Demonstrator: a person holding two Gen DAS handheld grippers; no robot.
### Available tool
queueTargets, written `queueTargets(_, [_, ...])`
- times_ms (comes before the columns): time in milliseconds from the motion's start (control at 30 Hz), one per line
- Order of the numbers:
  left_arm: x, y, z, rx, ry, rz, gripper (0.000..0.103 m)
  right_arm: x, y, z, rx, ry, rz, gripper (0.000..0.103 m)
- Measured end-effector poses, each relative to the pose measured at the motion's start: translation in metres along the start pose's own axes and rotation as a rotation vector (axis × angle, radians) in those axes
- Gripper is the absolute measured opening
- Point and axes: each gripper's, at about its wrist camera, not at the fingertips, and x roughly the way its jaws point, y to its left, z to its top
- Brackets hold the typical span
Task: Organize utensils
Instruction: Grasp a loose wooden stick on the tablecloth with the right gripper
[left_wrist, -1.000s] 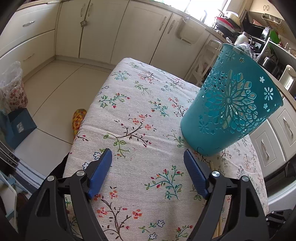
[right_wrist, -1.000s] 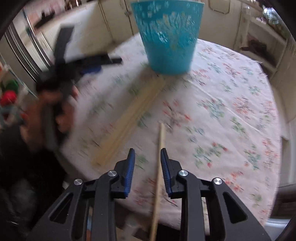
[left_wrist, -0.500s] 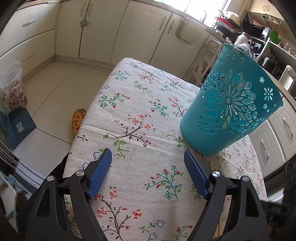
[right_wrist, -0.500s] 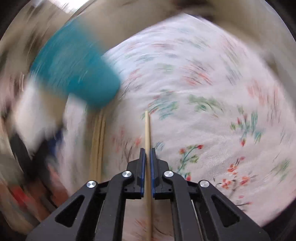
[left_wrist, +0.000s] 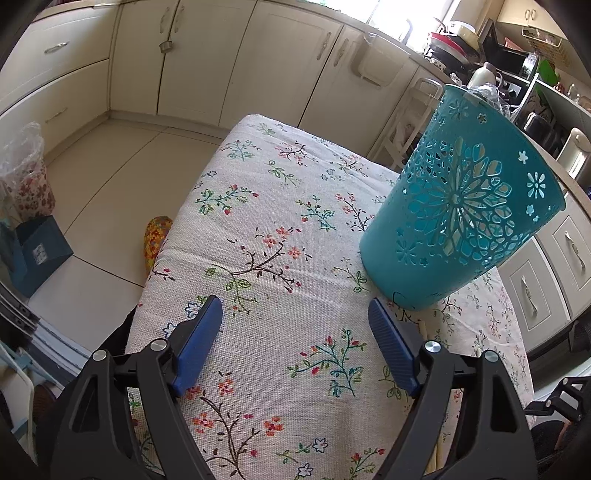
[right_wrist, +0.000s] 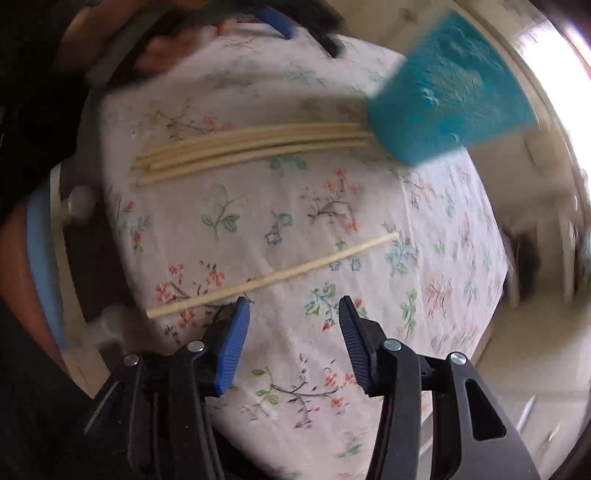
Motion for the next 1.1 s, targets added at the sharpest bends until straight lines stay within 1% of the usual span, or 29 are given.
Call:
queueTargets(33, [0.0, -0.001, 0.0, 0.002, 0.001, 0.002, 0.078, 0.001, 0.002, 0.002, -0.024, -0.014, 0.024, 0.048])
queueTargets(100, [0.001, -0.001, 0.0, 0.008, 0.003, 0.006, 0.078, 0.003, 0.005, 0.007, -0.086, -0.052, 0.034, 0.049])
queueTargets(267, [0.002, -0.004, 0.0, 0.017, 0.007, 0.014, 0.079, 0.013, -0.016, 0.025, -0.12, -0.074, 0.149, 0.052])
queueTargets(333, [0.002, -0.004, 0.0, 0.017, 0.007, 0.013, 0.08, 0.02, -0.023, 0.035, -0.164, -0.062, 0.207, 0.054])
queueTargets(467, [0.002, -0.004, 0.0, 0.019, 0.008, 0.013, 0.08, 0.028, -0.029, 0.049, -0.286, -0.03, 0.275, 0.057])
queueTargets(533, [0.002, -0.004, 0.0, 0.019, 0.008, 0.01, 0.081, 0.034, -0.033, 0.059, -0.338, 0.005, 0.318, 0.06])
queueTargets(600, [0.002, -0.004, 0.0, 0.018, 0.008, 0.007, 0.082, 0.036, -0.034, 0.071, -0.364, 0.026, 0.355, 0.06])
queueTargets(700, [0.002, -0.004, 0.0, 0.017, 0.008, 0.002, 0.083, 0.042, -0.039, 0.086, -0.366, 0.057, 0.418, 0.061])
queueTargets(800, [0.003, -0.004, 0.0, 0.013, 0.007, -0.006, 0.083, 0.048, -0.045, 0.094, -0.348, 0.088, 0.481, 0.064])
queueTargets(867, [0.002, -0.002, 0.001, 0.01, 0.006, -0.011, 0.083, 0.05, -0.053, 0.098, -0.283, 0.11, 0.501, 0.064])
queueTargets(900, [0.002, -0.002, 0.0, 0.01, 0.006, -0.012, 0.084, 0.053, -0.057, 0.096, -0.208, 0.151, 0.519, 0.068])
queueTargets(933, [0.003, -0.002, 0.0, 0.01, 0.006, -0.013, 0.084, 0.054, -0.059, 0.095, -0.165, 0.18, 0.523, 0.075])
queueTargets(967, [0.003, -0.002, 0.0, 0.011, 0.007, -0.013, 0.084, 0.056, -0.06, 0.092, -0.108, 0.217, 0.514, 0.078])
queueTargets(1033, [0.003, -0.002, 0.0, 0.011, 0.007, -0.014, 0.084, 0.059, -0.058, 0.078, -0.006, 0.304, 0.47, 0.088])
queueTargets(1100, [0.003, -0.002, 0.0, 0.01, 0.006, -0.015, 0.084, 0.058, -0.053, 0.063, 0.052, 0.359, 0.429, 0.089])
